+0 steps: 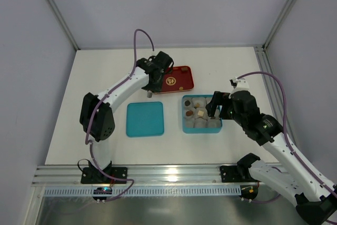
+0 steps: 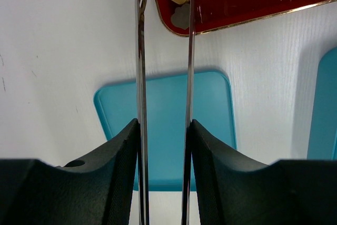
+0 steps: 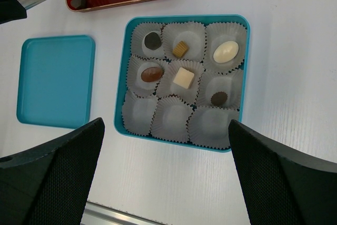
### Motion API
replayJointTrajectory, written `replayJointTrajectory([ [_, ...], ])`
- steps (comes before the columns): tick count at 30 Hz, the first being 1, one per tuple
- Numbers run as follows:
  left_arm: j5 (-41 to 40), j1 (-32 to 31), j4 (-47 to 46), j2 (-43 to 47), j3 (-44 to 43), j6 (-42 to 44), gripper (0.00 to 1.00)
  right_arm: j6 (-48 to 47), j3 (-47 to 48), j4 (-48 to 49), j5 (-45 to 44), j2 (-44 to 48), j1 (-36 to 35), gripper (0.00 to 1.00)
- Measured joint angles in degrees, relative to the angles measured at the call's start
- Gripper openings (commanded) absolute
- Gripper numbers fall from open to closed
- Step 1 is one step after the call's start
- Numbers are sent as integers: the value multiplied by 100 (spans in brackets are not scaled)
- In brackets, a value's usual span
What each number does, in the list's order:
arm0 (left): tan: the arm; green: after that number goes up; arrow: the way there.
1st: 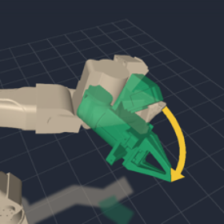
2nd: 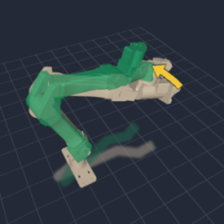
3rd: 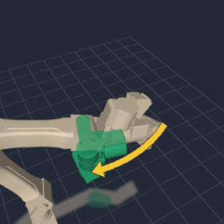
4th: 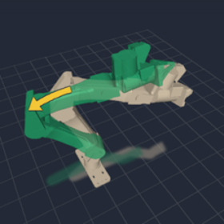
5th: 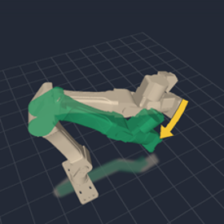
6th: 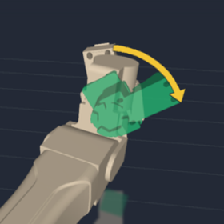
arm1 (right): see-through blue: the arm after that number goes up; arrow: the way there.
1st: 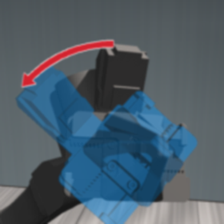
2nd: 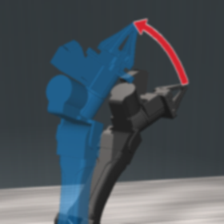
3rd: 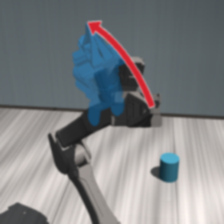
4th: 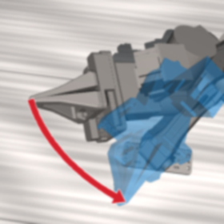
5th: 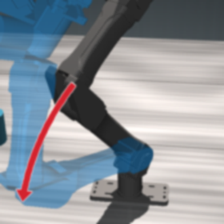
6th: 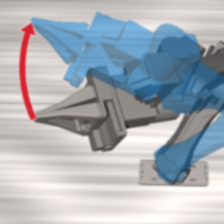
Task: Pack the chocolate
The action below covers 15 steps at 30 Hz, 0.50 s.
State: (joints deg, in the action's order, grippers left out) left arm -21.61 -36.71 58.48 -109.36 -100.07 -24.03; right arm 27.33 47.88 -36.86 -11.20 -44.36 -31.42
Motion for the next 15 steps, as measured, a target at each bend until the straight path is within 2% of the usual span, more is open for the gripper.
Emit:
replayJointTrajectory([
  [15, 15, 9, -37, 0, -90, 2, 41, 4, -11, 2, 4, 50, 4, 100],
])
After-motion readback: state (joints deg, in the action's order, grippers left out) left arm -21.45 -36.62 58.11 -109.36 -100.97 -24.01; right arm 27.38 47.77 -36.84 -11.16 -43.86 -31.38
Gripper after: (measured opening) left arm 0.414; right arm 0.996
